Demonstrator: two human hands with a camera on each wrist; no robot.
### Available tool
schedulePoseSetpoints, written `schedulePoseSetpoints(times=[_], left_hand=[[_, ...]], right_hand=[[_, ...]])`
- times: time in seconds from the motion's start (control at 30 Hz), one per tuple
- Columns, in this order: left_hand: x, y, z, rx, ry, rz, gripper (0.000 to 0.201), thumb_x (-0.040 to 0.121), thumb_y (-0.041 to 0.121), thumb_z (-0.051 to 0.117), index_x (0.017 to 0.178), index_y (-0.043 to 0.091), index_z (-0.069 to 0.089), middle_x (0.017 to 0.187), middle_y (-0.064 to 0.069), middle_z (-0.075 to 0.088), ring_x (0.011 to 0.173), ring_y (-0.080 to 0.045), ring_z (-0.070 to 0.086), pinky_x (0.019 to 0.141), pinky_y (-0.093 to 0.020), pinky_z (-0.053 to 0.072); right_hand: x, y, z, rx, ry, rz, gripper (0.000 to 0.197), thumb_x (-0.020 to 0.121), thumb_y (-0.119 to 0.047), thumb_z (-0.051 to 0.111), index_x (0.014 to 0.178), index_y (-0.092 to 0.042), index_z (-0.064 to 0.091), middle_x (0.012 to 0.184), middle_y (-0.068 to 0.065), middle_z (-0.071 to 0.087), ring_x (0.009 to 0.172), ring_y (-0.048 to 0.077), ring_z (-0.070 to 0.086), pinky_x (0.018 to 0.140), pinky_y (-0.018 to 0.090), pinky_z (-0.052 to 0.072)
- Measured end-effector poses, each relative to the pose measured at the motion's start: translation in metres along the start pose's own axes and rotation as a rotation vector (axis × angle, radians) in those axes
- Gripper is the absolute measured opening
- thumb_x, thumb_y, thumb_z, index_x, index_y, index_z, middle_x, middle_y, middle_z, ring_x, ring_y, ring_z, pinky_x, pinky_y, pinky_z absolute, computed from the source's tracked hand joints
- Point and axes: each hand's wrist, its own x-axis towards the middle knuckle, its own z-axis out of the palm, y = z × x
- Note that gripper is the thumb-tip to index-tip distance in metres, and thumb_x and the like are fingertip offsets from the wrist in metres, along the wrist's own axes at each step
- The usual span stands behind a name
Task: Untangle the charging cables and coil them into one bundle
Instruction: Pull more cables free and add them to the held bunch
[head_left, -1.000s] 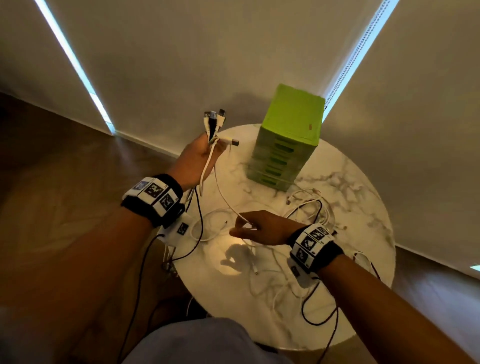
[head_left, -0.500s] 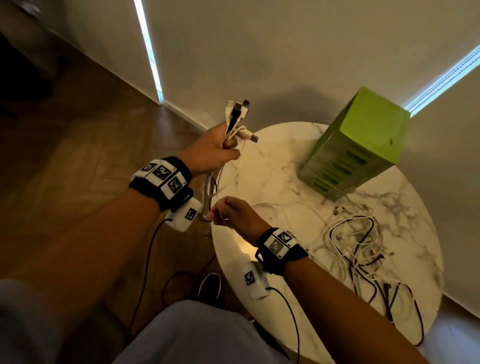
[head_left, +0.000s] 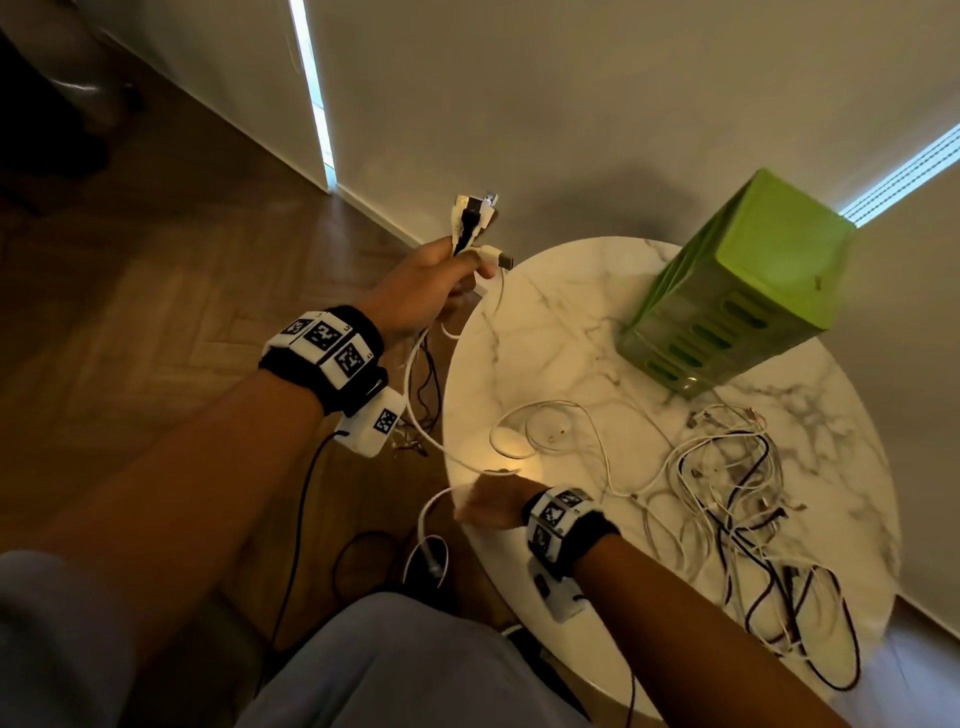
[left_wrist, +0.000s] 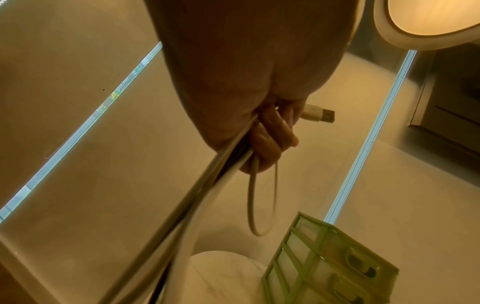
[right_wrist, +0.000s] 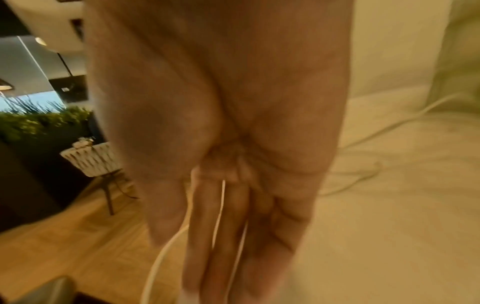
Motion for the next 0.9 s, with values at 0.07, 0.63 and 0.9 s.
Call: schedulePoseSetpoints(times=[0.07,0.63,0.9], left_hand=[[-0.001,-0.002,-0.001,-0.053,-0.045,-0.015,0.026,0.105,0.022,0.042,0.096,0.007,0.062,0.062,0.006,0.032,0.051,-0.008,0.029,0.048,-0.021,0.026],[0.005,-0.001,0.0,-0.122,0.114,0.009,0.025,0.107,0.019,0.037,0.089,0.011,0.052,0.068,-0.002,0.048,0.05,-0.006,0.049,0.05,-0.019,0.04],[0.013,-0.012,-0.007,0.068,0.206,0.023,0.031,0.108,0.03,0.036,0.084,0.014,0.049,0.061,0.0,0.049,0.058,-0.019,0.062,0.066,-0.036,0.052]], right_hand=[[-0.016,0.018,-0.016,0.157,-0.158,0.15,0.03,0.104,-0.024,0.047,0.113,-0.005,0.068,0.113,0.017,0.07,0.058,0.009,0.065,0.056,0.021,0.049],[-0.087,-0.013,-0.118,0.607,1.017,-0.509,0.019,0.106,-0.015,0.048,0.113,-0.012,0.066,0.094,0.005,0.072,0.076,0.016,0.069,0.063,0.029,0.055],[-0.068,0.021,-0.057,-0.295,0.649,-0.422,0.05,0.088,0.0,0.057,0.114,-0.04,0.072,0.15,-0.02,0.048,0.146,0.015,0.031,0.114,0.048,0.023]])
